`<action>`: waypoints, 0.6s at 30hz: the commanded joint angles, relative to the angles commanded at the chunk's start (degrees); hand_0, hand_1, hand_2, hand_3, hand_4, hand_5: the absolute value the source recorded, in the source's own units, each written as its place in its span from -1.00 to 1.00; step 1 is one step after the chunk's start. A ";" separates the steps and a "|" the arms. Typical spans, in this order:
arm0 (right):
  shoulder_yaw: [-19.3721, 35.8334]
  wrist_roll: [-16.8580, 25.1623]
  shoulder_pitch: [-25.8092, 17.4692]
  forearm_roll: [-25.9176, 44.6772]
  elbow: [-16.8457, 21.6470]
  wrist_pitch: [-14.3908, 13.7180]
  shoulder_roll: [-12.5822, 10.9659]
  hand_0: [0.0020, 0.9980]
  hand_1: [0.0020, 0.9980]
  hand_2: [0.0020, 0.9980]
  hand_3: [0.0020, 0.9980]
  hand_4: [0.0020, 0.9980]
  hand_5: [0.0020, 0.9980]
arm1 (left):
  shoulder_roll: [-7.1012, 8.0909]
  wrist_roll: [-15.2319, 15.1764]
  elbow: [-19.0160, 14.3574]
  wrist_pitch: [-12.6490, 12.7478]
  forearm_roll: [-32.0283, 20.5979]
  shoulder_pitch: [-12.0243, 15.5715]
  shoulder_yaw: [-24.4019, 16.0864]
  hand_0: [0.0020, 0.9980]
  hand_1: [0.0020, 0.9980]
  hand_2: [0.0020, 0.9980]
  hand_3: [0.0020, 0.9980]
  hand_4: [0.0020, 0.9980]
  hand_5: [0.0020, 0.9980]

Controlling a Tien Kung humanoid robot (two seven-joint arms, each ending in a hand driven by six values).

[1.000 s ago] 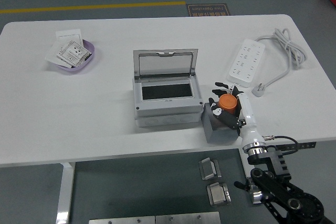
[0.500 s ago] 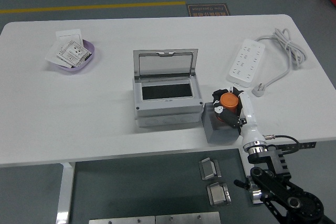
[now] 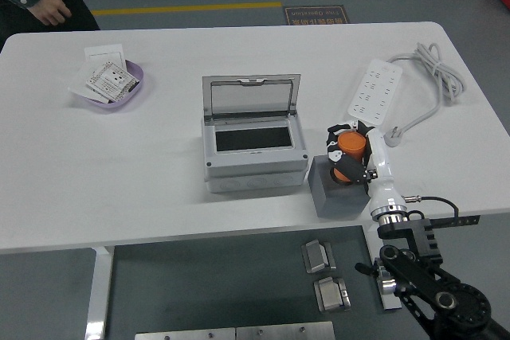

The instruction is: Pick up the cylinder from the cube,place it in the box,flap close box

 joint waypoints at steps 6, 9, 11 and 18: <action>-0.58 -2.01 2.53 -2.82 -0.41 -1.25 -0.28 -0.20 -0.58 -0.48 -0.47 -1.00 -1.00 | 0.01 0.12 0.00 0.00 0.27 0.01 -0.12 0.28 0.27 0.00 0.22 0.35 -0.42; -1.83 -5.32 4.91 -6.59 -0.29 -2.53 -0.56 -0.20 -0.58 -0.48 -0.47 -1.00 -1.00 | 0.02 0.33 0.00 0.01 0.59 0.13 -0.45 0.28 0.27 0.00 0.22 0.35 -0.42; -3.12 -8.01 6.95 -9.70 -0.25 -3.07 -0.69 -0.20 -0.58 -0.48 -0.47 -1.00 -1.00 | 0.06 0.54 0.00 0.02 0.86 0.23 -0.75 0.28 0.27 0.00 0.22 0.35 -0.42; -6.81 -19.18 13.76 -22.70 -0.57 -1.09 1.11 -0.20 -0.58 -0.48 -0.47 -1.00 -1.00 | 0.44 1.49 0.00 0.18 1.92 0.34 -2.17 0.28 0.27 0.00 0.22 0.35 -0.41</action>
